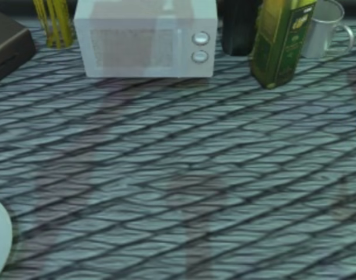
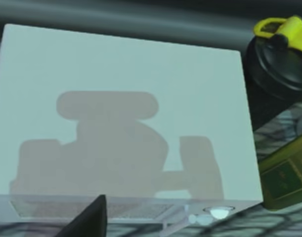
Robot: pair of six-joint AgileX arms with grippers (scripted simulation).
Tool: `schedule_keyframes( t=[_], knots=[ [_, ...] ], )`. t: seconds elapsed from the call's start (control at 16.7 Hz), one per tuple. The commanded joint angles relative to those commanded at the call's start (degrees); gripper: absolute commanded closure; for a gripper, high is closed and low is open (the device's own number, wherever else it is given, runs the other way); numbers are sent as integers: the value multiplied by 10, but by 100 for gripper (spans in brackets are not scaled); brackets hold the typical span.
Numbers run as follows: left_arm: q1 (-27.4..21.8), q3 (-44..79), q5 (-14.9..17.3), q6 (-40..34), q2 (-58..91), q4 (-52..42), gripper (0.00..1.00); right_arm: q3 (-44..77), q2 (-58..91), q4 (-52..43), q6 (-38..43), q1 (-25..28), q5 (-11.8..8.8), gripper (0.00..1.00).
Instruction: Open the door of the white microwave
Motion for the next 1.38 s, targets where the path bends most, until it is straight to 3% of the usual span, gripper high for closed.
schedule_keyframes(
  t=[0.3,0.54,0.96,1.38],
  knots=[
    [-32,147,-31,-34,190,-110,0,0,0,0,0,0,0,0],
    [-40,185,-44,-43,253,-153,0,0,0,0,0,0,0,0],
    [-36,176,-42,-41,255,-143,0,0,0,0,0,0,0,0],
    [-19,57,-34,-23,256,-16,0,0,0,0,0,0,0,0]
  ],
)
